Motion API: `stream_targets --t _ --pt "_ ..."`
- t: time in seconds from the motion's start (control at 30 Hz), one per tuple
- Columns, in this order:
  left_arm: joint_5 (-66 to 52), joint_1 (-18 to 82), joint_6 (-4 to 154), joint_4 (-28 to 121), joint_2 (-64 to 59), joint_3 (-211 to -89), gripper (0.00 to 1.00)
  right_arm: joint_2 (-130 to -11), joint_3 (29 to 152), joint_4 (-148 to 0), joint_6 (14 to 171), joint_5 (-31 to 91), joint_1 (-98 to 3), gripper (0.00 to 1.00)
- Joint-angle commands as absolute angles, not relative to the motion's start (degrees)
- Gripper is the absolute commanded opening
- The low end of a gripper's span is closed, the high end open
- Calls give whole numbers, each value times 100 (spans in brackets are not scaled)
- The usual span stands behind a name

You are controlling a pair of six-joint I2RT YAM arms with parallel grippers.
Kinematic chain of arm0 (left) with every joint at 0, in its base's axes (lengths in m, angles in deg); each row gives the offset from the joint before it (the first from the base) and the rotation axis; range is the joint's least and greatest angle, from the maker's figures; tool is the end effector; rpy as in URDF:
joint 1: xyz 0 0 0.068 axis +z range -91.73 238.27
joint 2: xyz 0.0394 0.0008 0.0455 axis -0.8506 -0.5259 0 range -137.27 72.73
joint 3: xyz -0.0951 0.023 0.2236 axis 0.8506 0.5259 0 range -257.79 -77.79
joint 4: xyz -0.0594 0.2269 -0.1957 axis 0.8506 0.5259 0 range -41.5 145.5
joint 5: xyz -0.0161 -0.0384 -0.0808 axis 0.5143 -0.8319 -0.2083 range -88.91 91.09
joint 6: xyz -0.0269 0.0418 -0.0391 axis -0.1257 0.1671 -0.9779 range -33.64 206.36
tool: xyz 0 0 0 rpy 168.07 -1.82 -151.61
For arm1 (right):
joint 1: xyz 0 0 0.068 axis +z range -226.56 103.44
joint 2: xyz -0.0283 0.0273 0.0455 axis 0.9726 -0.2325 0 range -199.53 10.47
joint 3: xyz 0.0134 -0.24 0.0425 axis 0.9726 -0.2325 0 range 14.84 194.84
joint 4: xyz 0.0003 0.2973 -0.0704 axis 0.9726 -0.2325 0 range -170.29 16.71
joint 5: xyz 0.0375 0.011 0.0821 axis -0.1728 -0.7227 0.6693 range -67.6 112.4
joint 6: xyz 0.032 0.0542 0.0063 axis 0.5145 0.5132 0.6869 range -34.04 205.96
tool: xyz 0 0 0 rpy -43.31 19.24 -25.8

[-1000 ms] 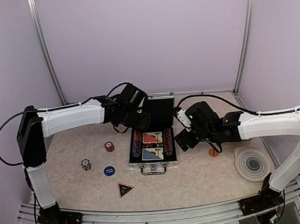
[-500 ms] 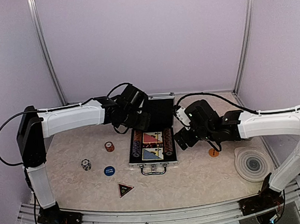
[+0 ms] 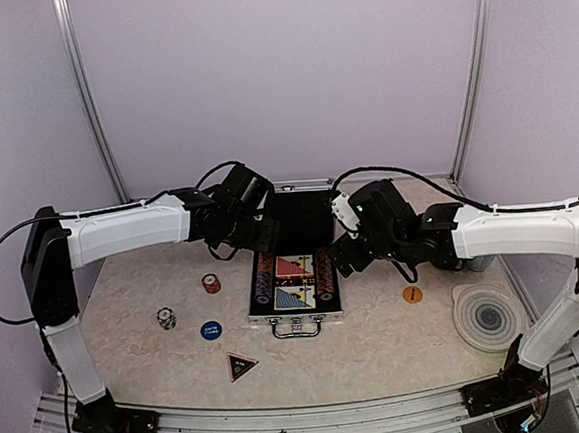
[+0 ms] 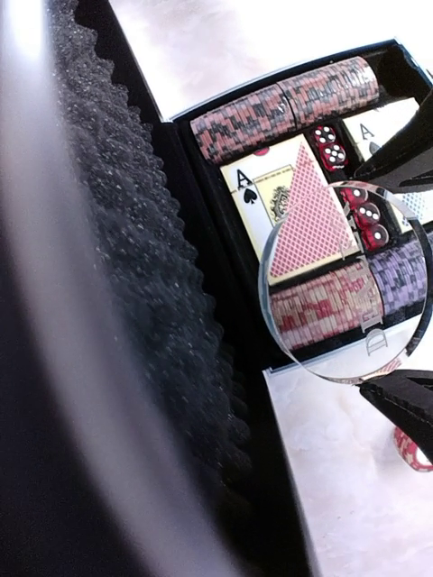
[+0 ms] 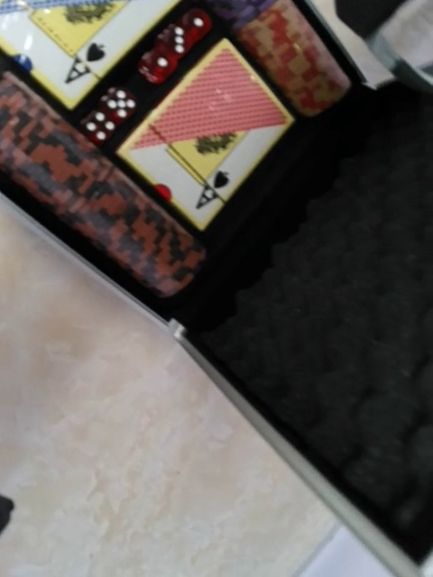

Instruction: Pack up texas hold em set

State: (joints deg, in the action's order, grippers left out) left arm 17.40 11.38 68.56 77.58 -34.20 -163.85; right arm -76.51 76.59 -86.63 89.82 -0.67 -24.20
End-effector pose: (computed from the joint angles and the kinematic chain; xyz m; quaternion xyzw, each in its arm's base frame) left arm 0.3241 -0.3261 0.1974 0.1866 0.9124 -0.0688 0.3577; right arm 0.2532 0.2970 0.2034 -0.2834 0.8405 0.0414 0.4600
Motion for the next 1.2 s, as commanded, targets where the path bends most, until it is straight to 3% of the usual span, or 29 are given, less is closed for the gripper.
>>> stream_targets --t 0.0,0.63,0.93,1.17 --pt "1628 1131 6801 7609 -2999 -16203 55 -7787 7933 -8551 8881 -334 -2461 99" --pt "1326 620 6787 7625 -2706 -15456 55 -7689 7895 -8520 9062 -443 -2479 99" --pt "976 545 7019 7492 -3378 -15788 52 -7527 7729 -8516 9168 -447 -2479 99" --pt "1559 560 7241 7328 -3890 -16079 53 -7403 7603 -8546 9227 -451 -2479 99"
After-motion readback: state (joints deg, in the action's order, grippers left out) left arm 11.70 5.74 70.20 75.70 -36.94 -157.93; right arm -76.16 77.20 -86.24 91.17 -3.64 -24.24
